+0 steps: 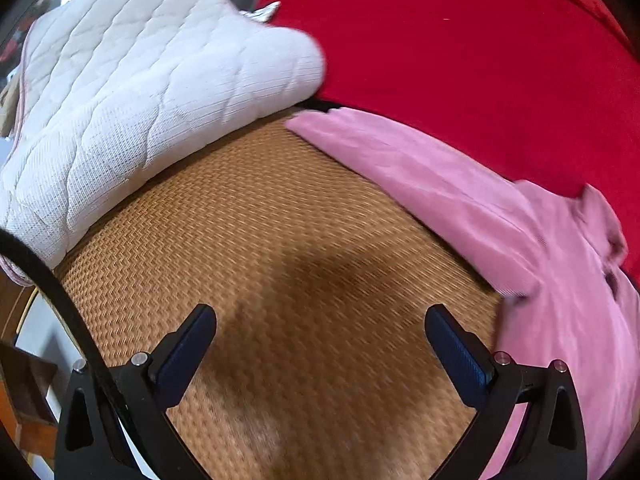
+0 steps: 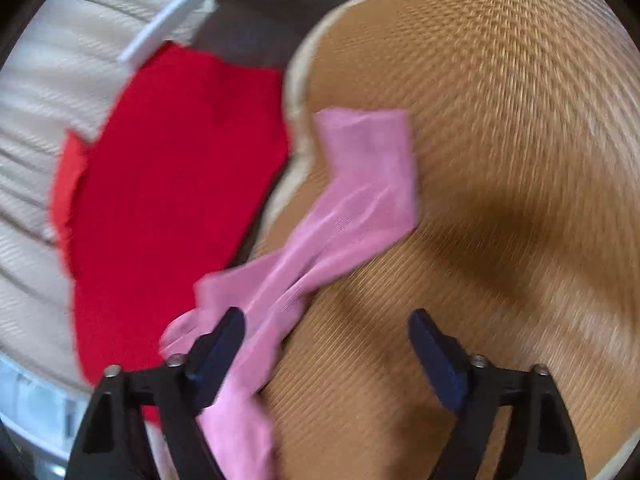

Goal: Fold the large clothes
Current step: 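Grasp the pink jacket sleeve with the right tool and lift it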

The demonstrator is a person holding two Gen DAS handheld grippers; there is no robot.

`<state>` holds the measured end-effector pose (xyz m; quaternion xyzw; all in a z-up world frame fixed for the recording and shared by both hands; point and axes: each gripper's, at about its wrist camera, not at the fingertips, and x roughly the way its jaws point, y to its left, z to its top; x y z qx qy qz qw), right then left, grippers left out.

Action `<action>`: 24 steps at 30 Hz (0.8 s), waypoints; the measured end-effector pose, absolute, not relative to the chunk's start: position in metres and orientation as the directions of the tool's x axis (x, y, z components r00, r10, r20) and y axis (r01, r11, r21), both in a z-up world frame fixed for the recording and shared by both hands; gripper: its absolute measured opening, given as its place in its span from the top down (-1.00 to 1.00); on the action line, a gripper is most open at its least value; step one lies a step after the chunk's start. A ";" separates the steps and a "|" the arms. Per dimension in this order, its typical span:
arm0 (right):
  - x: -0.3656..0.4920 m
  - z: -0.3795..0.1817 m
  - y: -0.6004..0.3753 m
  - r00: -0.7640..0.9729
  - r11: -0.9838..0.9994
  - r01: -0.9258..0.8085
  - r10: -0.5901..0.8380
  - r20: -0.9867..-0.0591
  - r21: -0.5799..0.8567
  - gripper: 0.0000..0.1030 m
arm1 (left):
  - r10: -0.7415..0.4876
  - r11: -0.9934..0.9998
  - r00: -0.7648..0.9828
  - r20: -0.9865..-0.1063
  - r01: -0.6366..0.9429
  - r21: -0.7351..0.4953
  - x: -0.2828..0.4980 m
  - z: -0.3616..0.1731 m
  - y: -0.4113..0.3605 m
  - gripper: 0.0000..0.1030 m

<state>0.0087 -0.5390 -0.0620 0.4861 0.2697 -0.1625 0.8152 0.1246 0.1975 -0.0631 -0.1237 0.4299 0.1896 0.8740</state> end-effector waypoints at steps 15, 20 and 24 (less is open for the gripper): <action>0.124 -0.032 -0.577 0.593 0.519 0.746 -0.231 -0.772 0.417 0.89 | 0.173 0.883 0.523 -0.834 -0.457 -0.104 0.145 -0.093 0.218 -1.00; 0.162 0.055 -0.512 0.682 0.681 0.632 -0.264 -0.682 0.368 0.92 | 0.157 0.883 0.533 -0.831 -0.453 -0.124 0.147 -0.092 0.218 -1.00; 0.199 0.152 -0.433 0.801 0.827 0.444 -0.194 -0.566 0.345 0.92 | 0.136 0.889 0.552 -0.823 -0.435 -0.145 0.147 -0.089 0.215 -1.00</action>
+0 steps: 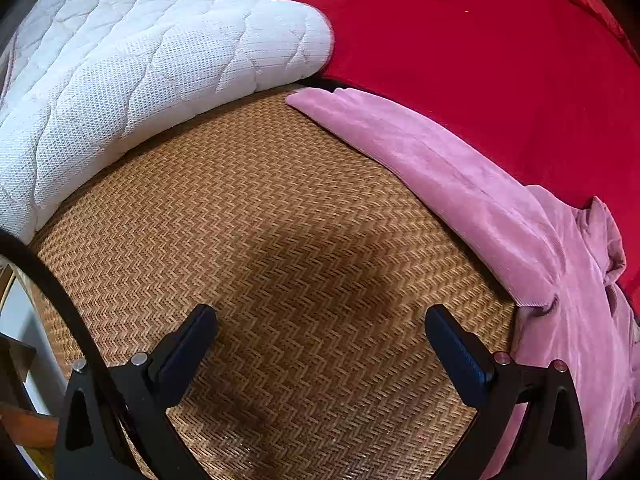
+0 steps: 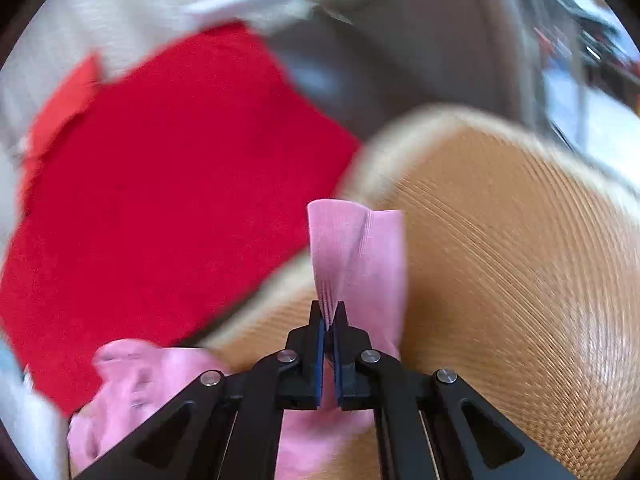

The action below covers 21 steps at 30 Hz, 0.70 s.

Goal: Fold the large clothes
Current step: 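Grasp the pink jacket sleeve with the right tool and lift it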

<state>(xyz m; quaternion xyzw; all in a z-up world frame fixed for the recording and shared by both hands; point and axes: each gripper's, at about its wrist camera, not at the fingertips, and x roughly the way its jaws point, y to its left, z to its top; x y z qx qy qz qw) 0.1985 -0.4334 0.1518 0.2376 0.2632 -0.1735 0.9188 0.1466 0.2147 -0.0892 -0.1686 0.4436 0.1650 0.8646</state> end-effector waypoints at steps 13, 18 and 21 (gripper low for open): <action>0.299 0.178 -0.106 0.828 0.939 -0.210 0.319 -0.461 0.273 0.83 | 0.116 0.893 0.570 -0.813 -0.419 -0.166 0.139 -0.087 0.214 -1.00; 0.336 0.084 -0.059 0.660 0.880 -0.255 0.461 -0.593 0.400 -0.72 | 0.098 0.908 0.582 -0.808 -0.384 -0.166 0.142 -0.086 0.209 -1.00; 0.312 0.051 -0.082 0.641 0.855 -0.191 0.481 -0.598 0.482 -0.81 | 0.073 0.917 0.603 -0.794 -0.354 -0.185 0.141 -0.083 0.203 -1.00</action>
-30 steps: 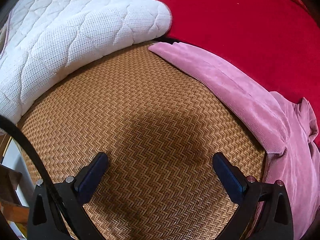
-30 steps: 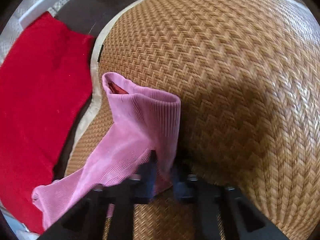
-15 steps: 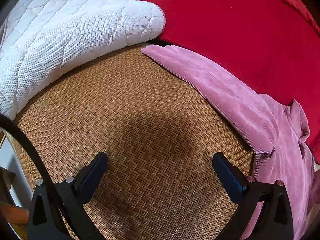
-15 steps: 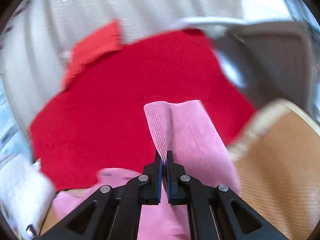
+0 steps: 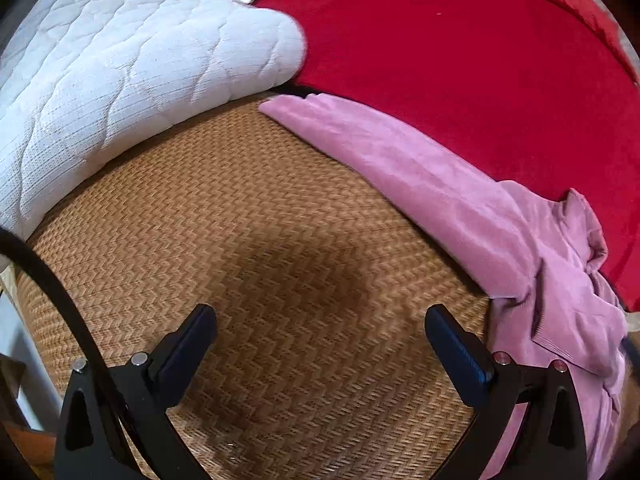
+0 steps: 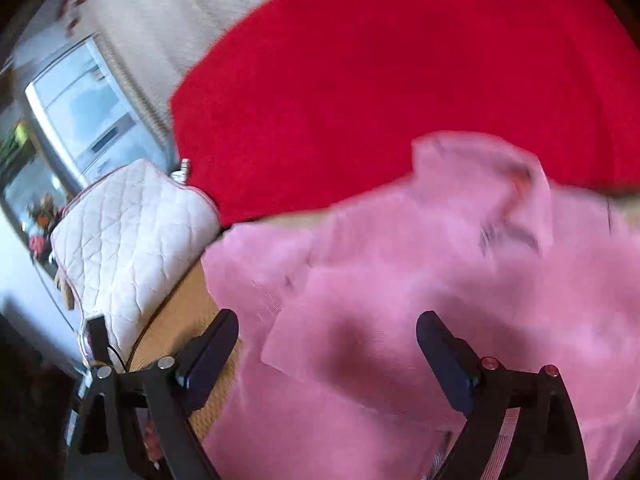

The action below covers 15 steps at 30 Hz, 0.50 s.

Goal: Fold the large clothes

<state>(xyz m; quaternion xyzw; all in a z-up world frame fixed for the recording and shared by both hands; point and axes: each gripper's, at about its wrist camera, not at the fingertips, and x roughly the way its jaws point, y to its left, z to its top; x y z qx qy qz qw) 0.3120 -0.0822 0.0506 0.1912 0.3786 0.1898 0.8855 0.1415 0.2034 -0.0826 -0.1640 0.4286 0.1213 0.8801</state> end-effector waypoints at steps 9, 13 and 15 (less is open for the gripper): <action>0.184 -0.011 -0.206 0.729 0.741 -0.043 0.482 -0.486 0.670 -0.81 | -0.167 0.961 0.696 -0.698 -0.043 -0.272 0.137 -0.033 0.136 -1.00; 0.173 -0.028 -0.231 0.728 0.683 -0.041 0.520 -0.447 0.729 -0.81 | -0.293 0.951 0.648 -0.703 0.127 -0.280 0.164 -0.007 0.080 -1.00; 0.166 -0.041 -0.238 0.742 0.632 -0.039 0.537 -0.401 0.774 -0.81 | -0.307 0.950 0.631 -0.712 0.164 -0.264 0.179 -0.005 0.061 -1.00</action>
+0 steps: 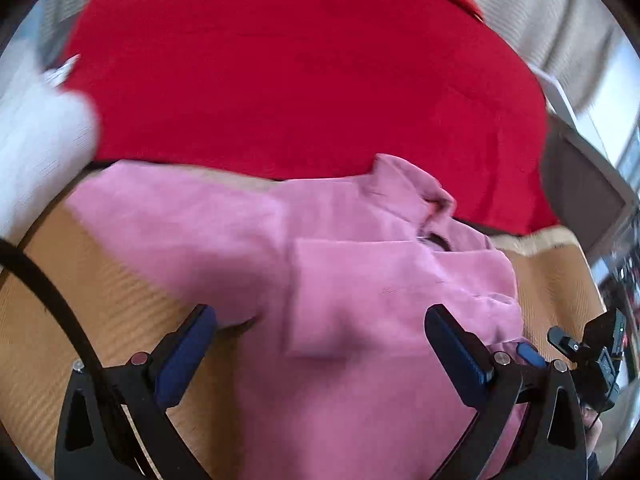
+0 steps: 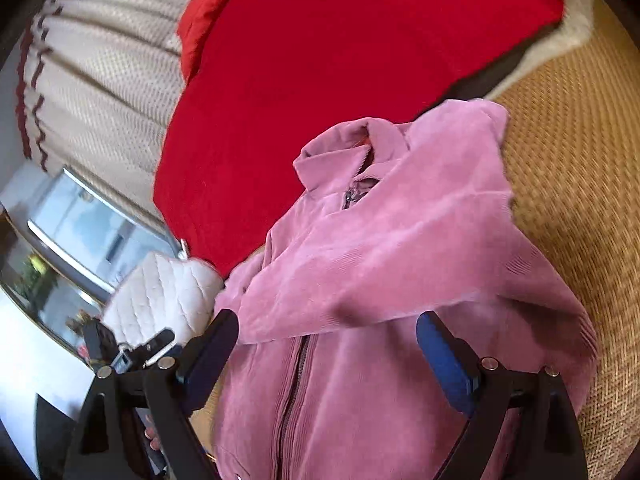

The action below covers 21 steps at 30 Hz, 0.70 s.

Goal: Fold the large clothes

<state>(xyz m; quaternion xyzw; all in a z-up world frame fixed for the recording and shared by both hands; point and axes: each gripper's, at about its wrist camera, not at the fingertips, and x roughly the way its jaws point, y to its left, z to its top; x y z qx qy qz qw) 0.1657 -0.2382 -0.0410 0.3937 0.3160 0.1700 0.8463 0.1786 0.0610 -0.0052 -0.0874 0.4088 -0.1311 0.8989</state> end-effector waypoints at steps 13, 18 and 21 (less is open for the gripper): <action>0.248 -0.043 -0.332 0.701 0.672 0.142 0.450 -0.553 0.727 -0.79 | -0.219 0.967 0.542 -0.811 0.232 -0.106 0.206 -0.084 -0.010 -1.00; 0.317 -0.065 -0.347 0.629 0.651 0.205 0.485 -0.608 0.731 -0.21 | -0.227 0.964 0.552 -0.803 0.242 -0.106 0.199 -0.084 -0.005 -1.00; 0.332 -0.042 -0.340 0.625 0.764 0.168 0.406 -0.666 0.623 0.83 | -0.226 0.962 0.557 -0.799 0.256 -0.093 0.202 -0.084 -0.010 -1.00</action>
